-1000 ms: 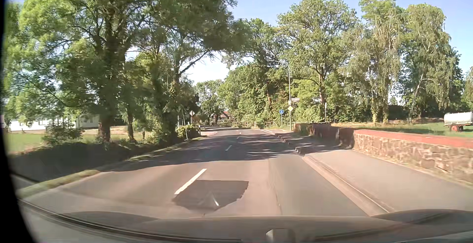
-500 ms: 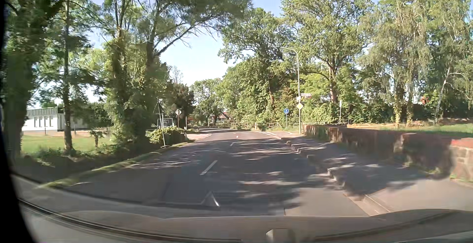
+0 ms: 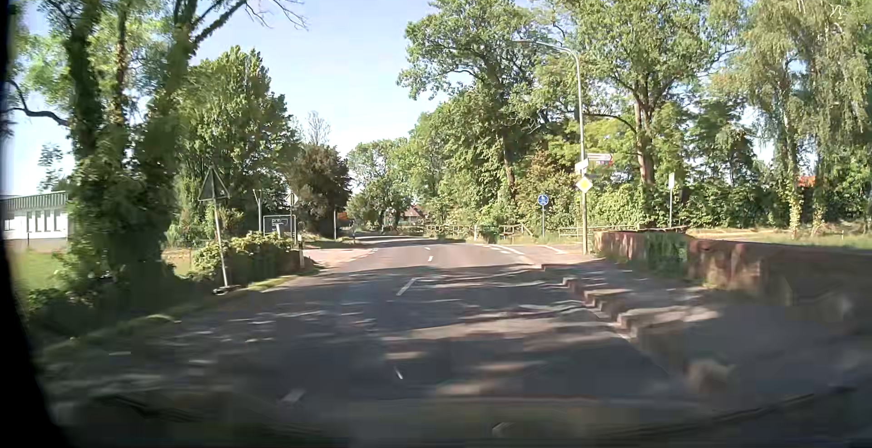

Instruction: Follow the waypoints while adhering to traffic rules and regulations

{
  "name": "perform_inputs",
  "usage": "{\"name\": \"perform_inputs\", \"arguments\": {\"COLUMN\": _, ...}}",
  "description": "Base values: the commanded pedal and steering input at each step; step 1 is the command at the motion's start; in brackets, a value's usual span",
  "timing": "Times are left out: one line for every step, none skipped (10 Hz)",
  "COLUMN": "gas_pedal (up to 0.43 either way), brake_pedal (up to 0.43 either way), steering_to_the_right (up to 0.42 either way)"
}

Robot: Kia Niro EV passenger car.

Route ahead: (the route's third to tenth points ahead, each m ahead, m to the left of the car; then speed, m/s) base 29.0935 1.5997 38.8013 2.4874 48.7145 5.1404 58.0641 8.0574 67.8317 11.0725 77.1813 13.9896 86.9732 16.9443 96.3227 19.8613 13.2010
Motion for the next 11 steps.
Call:
{"name": "perform_inputs", "arguments": {"gas_pedal": 0.000, "brake_pedal": 0.006, "steering_to_the_right": -0.002}}
{"name": "perform_inputs", "arguments": {"gas_pedal": 0.000, "brake_pedal": 0.006, "steering_to_the_right": -0.002}}
{"name": "perform_inputs", "arguments": {"gas_pedal": 0.000, "brake_pedal": 0.006, "steering_to_the_right": -0.002}}
{"name": "perform_inputs", "arguments": {"gas_pedal": 0.000, "brake_pedal": 0.006, "steering_to_the_right": -0.002}}
{"name": "perform_inputs", "arguments": {"gas_pedal": 0.000, "brake_pedal": 0.006, "steering_to_the_right": -0.004}}
{"name": "perform_inputs", "arguments": {"gas_pedal": 0.000, "brake_pedal": 0.006, "steering_to_the_right": -0.006}}
{"name": "perform_inputs", "arguments": {"gas_pedal": 0.000, "brake_pedal": 0.006, "steering_to_the_right": -0.007}}
{"name": "perform_inputs", "arguments": {"gas_pedal": 0.000, "brake_pedal": 0.006, "steering_to_the_right": -0.008}}
{"name": "perform_inputs", "arguments": {"gas_pedal": 0.000, "brake_pedal": 0.006, "steering_to_the_right": -0.008}}
{"name": "perform_inputs", "arguments": {"gas_pedal": 0.000, "brake_pedal": 0.006, "steering_to_the_right": -0.007}}
{"name": "perform_inputs", "arguments": {"gas_pedal": 0.000, "brake_pedal": 0.006, "steering_to_the_right": -0.007}}
